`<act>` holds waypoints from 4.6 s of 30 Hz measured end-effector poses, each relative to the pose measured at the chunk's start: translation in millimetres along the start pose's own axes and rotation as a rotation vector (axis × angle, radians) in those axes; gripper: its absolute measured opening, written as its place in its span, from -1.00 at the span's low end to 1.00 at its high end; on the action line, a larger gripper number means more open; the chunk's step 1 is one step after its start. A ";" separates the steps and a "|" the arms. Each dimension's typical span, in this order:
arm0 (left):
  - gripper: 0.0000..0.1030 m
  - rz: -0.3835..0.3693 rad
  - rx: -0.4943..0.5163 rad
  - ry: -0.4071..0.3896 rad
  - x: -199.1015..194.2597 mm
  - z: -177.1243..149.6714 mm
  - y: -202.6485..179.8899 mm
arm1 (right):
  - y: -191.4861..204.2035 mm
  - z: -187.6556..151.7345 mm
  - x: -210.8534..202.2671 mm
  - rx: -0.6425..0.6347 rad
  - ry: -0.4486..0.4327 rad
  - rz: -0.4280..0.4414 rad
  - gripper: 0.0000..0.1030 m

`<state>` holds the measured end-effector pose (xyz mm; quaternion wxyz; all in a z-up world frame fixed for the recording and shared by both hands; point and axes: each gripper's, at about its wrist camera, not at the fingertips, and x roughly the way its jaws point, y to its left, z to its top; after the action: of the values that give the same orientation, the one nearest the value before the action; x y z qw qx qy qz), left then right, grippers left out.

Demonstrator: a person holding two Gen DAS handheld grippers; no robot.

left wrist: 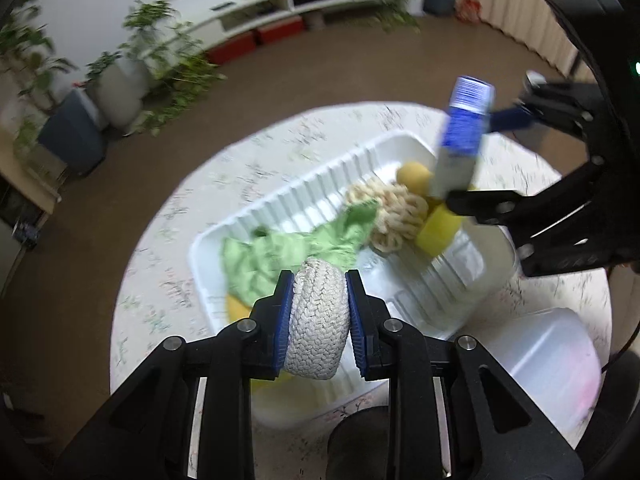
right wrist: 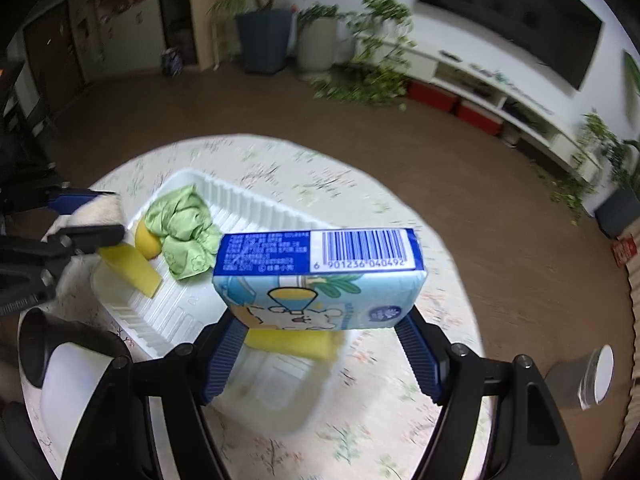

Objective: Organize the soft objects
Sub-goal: 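Lower both held items into the white tray and open both tools, then move both open tools back from the tray toward the remaining objects, then grasp the yellow tissue pack with the left tool while the right tool grasps the knit pad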

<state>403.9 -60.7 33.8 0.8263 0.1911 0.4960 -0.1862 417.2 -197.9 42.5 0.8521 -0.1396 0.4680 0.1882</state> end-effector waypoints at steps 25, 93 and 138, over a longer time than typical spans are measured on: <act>-0.50 -0.022 0.028 0.124 42.1 17.5 -3.1 | 19.8 9.3 61.3 -0.090 0.132 0.117 0.49; 0.48 -0.085 -0.512 -0.302 -112.2 -307.2 -84.6 | 80.3 -280.3 -110.6 0.371 -0.130 0.222 1.00; 0.67 0.029 -0.527 -0.155 -21.3 -238.3 -103.0 | 172.2 -274.3 -68.4 0.210 -0.140 0.071 0.85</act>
<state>164.9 -27.2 -64.4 0.8856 -0.0385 0.4599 -0.0530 101.5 -171.2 -53.4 0.8853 -0.0196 0.4292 0.1777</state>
